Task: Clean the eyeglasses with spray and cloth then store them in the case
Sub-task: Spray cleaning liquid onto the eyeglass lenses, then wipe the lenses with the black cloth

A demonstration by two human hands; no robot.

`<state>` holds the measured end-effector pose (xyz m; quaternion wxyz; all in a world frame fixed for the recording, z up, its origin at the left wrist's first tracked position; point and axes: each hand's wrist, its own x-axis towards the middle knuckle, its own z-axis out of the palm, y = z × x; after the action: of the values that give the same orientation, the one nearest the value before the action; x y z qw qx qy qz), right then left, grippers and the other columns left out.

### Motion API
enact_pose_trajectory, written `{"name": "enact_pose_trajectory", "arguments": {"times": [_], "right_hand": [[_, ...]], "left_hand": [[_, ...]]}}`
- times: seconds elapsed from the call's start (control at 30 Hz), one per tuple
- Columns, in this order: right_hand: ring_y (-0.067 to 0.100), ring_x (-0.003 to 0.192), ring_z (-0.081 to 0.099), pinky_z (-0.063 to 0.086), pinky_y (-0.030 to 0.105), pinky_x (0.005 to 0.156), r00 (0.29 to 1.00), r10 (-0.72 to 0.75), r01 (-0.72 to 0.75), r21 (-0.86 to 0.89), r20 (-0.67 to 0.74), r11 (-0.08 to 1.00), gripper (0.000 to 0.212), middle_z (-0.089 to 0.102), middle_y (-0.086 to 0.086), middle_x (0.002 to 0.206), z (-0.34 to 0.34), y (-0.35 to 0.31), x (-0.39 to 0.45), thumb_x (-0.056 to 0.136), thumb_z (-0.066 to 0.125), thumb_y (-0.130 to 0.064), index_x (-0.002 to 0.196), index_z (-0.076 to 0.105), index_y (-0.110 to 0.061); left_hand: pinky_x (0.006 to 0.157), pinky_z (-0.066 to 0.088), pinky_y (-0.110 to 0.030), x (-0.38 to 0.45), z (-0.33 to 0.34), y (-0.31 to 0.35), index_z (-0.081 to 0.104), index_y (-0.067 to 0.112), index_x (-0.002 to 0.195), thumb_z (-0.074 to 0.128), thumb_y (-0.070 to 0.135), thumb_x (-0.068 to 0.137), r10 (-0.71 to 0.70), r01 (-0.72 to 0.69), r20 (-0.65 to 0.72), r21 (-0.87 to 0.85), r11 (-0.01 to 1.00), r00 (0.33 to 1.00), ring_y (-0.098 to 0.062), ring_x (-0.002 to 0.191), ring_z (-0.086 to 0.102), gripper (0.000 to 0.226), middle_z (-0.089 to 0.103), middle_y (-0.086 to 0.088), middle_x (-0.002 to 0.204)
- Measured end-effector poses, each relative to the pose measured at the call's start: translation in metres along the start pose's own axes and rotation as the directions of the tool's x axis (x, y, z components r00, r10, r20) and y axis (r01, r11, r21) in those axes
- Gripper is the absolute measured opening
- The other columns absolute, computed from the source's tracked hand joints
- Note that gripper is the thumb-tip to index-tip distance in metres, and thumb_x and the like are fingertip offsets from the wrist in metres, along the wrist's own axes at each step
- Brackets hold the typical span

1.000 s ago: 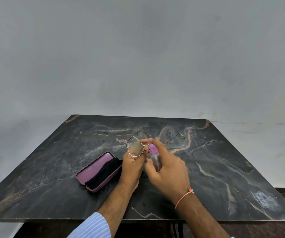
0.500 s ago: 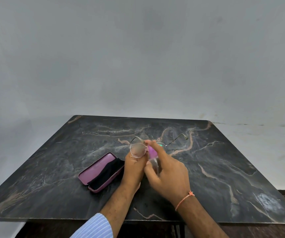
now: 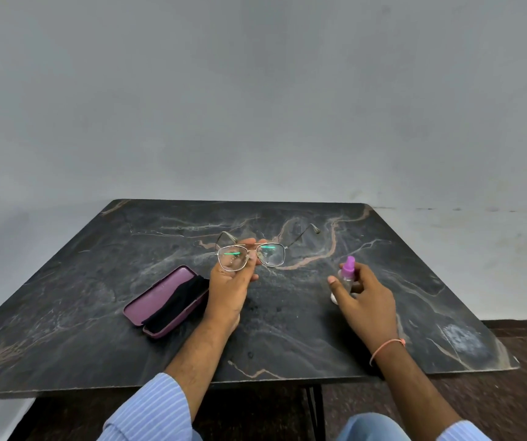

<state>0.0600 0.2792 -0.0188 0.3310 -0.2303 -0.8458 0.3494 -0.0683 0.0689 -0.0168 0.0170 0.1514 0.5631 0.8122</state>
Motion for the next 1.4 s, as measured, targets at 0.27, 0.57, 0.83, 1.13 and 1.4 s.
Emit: {"name": "enact_pose_trajectory", "arguments": {"times": [0.27,0.57,0.83,1.13,1.4], "right_hand": [[0.007,0.099,0.070,0.061,0.041,0.097,0.999,0.011,-0.012,0.034,0.040,0.999,0.058,0.072,-0.018,0.110,-0.001,0.002,-0.002,0.086,0.083,-0.050,0.137,0.060,-0.032],[0.025,0.118,0.061,0.050,0.037,0.105,0.753,-0.609,0.575,-0.202,-0.248,0.793,0.065,0.062,0.007,0.134,-0.003,-0.021,-0.026,0.084,0.091,-0.032,0.137,0.065,-0.008],[0.007,0.090,0.062,0.048,0.013,0.085,0.910,-0.359,0.338,0.130,0.207,0.932,0.082,0.056,-0.027,0.126,0.012,-0.060,-0.011,0.074,0.091,-0.059,0.143,0.049,-0.042],[0.009,0.078,0.059,0.052,0.022,0.069,0.863,-0.451,0.425,0.158,0.225,0.891,0.063,0.067,-0.016,0.103,0.013,-0.068,0.009,0.071,0.080,-0.072,0.117,0.071,-0.030],[0.012,0.078,0.056,0.046,0.015,0.068,0.833,-0.515,0.488,0.170,0.203,0.856,0.055,0.066,-0.018,0.098,0.007,-0.070,0.009,0.077,0.085,-0.061,0.123,0.074,-0.032]], "left_hand": [[0.081,0.057,-0.032,0.000,-0.001,0.000,0.073,0.030,0.122,0.065,0.013,0.107,0.005,-0.005,0.004,-0.025,1.000,1.000,-0.005,0.098,0.074,0.024,0.082,0.009,0.124],[0.085,0.055,-0.036,-0.004,-0.001,0.004,0.073,0.028,0.126,0.067,0.021,0.104,-0.001,0.003,0.052,-0.050,0.999,0.999,-0.005,0.099,0.075,0.024,0.080,0.007,0.128],[0.094,0.053,-0.043,-0.013,0.000,0.012,0.078,0.037,0.114,0.069,0.031,0.095,-0.054,0.074,0.200,-0.094,0.993,0.978,-0.012,0.107,0.072,0.023,0.079,0.003,0.130],[0.096,0.049,-0.052,-0.015,0.000,0.011,0.080,0.037,0.114,0.070,0.028,0.094,-0.071,0.102,0.230,-0.125,0.987,0.971,-0.032,0.118,0.067,0.024,0.079,-0.007,0.128],[0.100,0.054,-0.050,-0.017,0.001,0.013,0.081,0.040,0.116,0.073,0.028,0.090,-0.077,0.107,0.255,-0.108,0.988,0.964,-0.024,0.115,0.074,0.030,0.081,-0.001,0.118]]}}
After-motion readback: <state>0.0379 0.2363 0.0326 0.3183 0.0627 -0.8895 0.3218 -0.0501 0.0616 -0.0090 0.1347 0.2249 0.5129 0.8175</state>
